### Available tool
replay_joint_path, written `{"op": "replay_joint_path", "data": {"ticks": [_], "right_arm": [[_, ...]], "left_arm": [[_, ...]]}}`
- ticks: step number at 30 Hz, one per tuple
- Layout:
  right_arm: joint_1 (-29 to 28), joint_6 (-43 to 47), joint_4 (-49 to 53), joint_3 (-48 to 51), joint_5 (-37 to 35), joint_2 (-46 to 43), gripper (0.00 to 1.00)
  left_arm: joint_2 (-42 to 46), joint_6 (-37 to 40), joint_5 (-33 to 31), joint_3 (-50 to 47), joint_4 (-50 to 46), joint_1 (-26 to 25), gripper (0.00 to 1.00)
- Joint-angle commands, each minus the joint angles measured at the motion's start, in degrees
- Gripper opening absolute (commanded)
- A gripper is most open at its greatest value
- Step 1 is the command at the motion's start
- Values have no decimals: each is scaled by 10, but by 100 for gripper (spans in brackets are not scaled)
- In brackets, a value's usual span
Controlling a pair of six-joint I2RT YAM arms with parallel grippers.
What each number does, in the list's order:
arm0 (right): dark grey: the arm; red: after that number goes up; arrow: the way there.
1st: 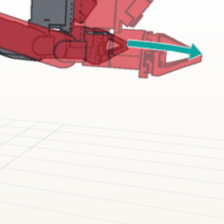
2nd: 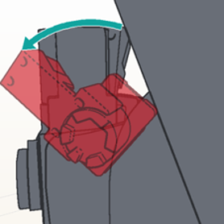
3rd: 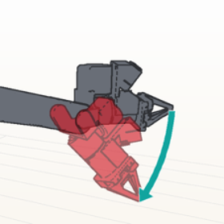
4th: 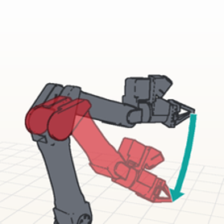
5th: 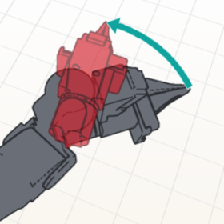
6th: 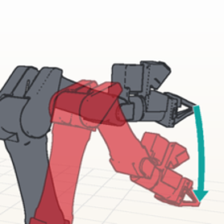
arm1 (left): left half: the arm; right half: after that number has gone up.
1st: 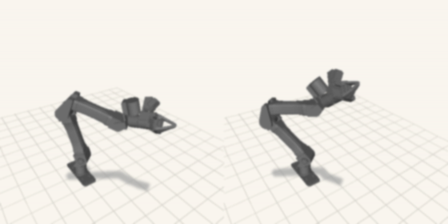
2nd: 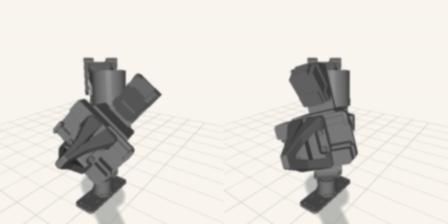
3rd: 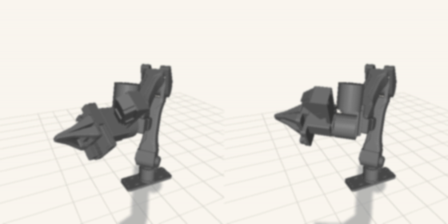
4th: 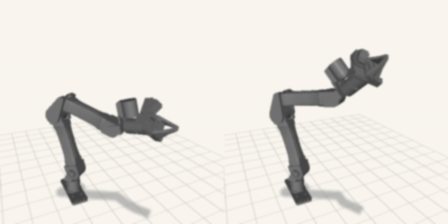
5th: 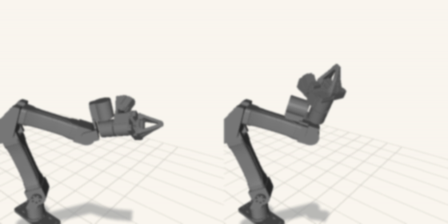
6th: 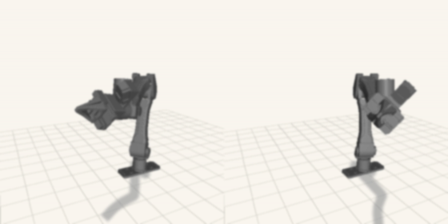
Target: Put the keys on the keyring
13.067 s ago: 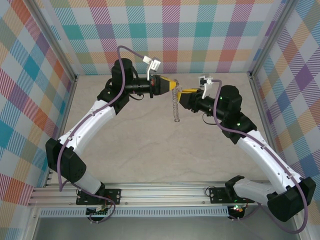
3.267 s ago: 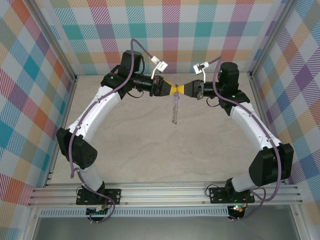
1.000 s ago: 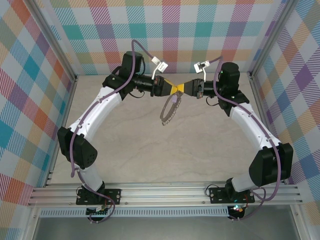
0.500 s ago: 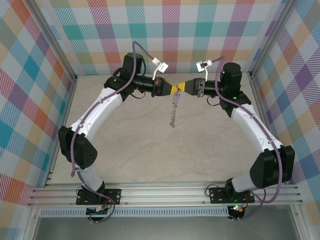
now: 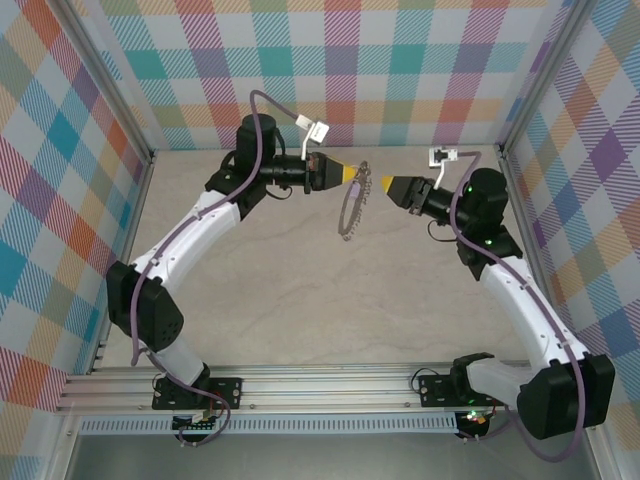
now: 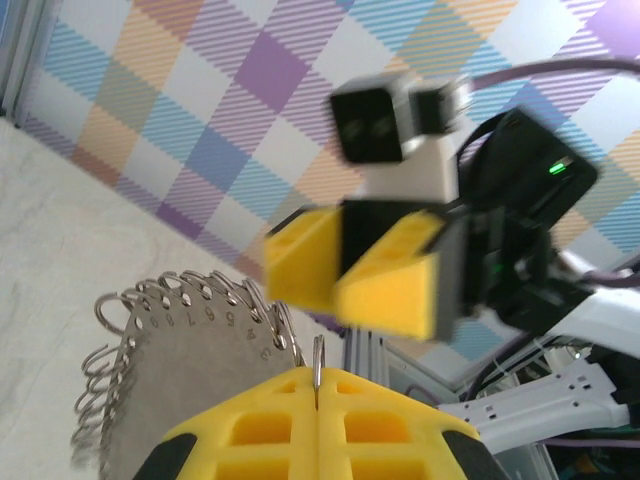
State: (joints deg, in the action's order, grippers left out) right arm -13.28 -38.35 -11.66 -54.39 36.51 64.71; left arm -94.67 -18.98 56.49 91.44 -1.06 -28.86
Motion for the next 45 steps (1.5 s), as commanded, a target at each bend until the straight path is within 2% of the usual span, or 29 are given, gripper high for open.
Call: {"op": "replay_joint_path", "data": {"ticks": [1,13,27,36,39,45], "right_arm": [[-21,-11,-63,7,-16,-5,44],[-88,17,-100,16,-20,-25,50],[-92,39,-82,-8,-38,3,44],[-93,33,-89,-27,-33,22,44],[-99,30,-92,-37,-22,33,39],[-109,31,-86,-25,-15,22,11]], "left_arm": [[32,-46,-7,-13,91,-12,0],[51,-80,-26,-40,139,-23,0],[51,-88,-21,-45,152,-26,0],[50,-94,-24,-48,160,-30,0],[51,-94,-28,-50,160,-29,0],[56,-98,-50,-61,166,-30,0]]}}
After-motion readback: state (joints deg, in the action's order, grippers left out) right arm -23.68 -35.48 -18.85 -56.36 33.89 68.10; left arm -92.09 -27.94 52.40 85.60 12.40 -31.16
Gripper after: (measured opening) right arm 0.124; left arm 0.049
